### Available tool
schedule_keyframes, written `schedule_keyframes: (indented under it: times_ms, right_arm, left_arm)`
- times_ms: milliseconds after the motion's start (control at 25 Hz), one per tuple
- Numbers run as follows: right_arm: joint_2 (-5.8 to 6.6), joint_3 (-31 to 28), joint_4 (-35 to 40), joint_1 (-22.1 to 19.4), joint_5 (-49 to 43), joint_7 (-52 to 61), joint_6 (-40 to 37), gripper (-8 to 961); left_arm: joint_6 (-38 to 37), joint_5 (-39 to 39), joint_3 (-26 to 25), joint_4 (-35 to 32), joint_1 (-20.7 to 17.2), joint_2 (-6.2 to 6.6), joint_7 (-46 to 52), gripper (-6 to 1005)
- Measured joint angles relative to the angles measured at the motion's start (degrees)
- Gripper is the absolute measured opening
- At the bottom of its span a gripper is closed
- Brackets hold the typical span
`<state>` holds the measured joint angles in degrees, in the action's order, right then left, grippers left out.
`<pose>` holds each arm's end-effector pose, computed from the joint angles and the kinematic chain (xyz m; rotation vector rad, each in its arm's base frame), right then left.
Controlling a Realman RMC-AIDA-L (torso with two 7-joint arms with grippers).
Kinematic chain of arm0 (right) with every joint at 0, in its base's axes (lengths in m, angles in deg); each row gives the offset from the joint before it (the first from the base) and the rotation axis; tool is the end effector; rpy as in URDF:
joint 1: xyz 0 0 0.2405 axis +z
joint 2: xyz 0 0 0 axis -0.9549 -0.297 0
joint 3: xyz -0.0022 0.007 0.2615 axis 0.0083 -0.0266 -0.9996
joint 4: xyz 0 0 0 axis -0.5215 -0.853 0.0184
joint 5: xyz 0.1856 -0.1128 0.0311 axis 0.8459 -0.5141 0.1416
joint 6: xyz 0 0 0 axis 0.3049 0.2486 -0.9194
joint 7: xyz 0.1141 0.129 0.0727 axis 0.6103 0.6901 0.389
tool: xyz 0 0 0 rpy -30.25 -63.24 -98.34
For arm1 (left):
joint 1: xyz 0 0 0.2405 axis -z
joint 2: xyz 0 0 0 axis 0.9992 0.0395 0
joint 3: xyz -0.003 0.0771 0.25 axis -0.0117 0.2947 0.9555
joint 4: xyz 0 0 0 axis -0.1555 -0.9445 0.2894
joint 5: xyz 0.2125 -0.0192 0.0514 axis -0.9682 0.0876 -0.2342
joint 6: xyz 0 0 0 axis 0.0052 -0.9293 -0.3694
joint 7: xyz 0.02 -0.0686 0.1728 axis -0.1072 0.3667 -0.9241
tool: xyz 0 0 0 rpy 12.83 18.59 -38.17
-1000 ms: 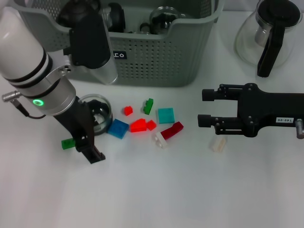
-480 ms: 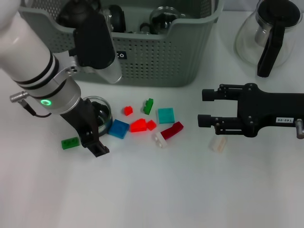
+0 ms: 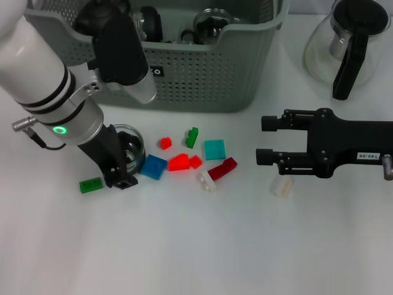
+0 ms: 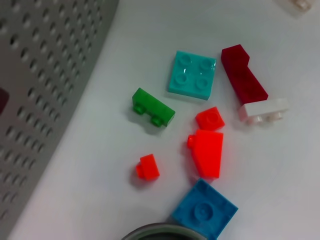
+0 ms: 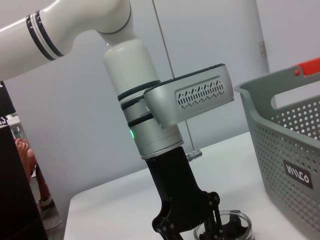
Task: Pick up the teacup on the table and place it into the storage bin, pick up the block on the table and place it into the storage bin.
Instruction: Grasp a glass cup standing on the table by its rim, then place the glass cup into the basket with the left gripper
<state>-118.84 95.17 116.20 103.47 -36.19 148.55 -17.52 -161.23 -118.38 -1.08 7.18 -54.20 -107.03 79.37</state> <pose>0.2221 0.3268 -0.0586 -2.9338 0.5047 0.8566 -0.2332 0.3479 -0.0665 -2.8268 -0.4877 0.7858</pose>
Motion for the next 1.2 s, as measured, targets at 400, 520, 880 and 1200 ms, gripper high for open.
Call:
schedule_keyframes:
  times_ms: [400, 520, 880, 1200]
  right_arm:
    - [0.00, 0.0, 0.0, -0.3, 0.0, 0.0, 0.0, 742]
    - [0.00, 0.0, 0.0, -0.3, 0.0, 0.0, 0.0, 742]
    - [0.00, 0.0, 0.0, -0.1, 0.0, 0.0, 0.0, 742]
    - [0.00, 0.0, 0.0, -0.3, 0.0, 0.0, -0.6, 742]
  left_arm:
    - [-0.2, -0.4, -0.2, -0.6, -0.1, -0.09, 0.1, 61]
    - [-1.6, -0.1, -0.9, -1.8, -0.2, 0.00, 0.0, 47]
    - [-18.8, 14.9, -23.3, -5.2, 0.7, 1.02, -13.3, 36]
    - [-26.1, 50.5, -36.6, 23.0, 1.2, 13.10, -26.1, 41]
